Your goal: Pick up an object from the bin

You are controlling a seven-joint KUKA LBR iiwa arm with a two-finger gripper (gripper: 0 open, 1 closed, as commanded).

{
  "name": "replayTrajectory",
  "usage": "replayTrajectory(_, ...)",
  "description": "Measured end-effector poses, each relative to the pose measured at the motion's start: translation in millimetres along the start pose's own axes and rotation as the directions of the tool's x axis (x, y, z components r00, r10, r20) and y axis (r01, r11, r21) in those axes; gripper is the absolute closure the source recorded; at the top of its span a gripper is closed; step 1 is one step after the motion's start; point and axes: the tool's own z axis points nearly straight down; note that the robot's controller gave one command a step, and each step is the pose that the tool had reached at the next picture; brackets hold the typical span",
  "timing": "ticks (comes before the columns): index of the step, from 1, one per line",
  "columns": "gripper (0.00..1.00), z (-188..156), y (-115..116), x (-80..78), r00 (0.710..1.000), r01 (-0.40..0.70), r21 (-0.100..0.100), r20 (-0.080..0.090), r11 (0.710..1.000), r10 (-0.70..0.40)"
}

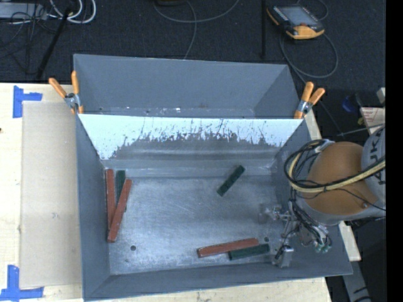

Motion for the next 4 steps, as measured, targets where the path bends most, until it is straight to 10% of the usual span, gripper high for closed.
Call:
replayTrajectory(1,0.00,3,34,-0.7,0.999,-0.039,0.003,0.014,0.999,0.039)
replayTrajectory(2,1.00,4,34,1.9,0.999,-0.036,0.002,0.005,0.999,0.036)
replayTrajectory(3,1.00,4,-3,1.3,0.987,-0.159,0.002,0.006,0.987,0.159)
replayTrajectory(4,1.00,-16,-45,-58.4,0.806,0.593,0.007,0.006,0.806,-0.593)
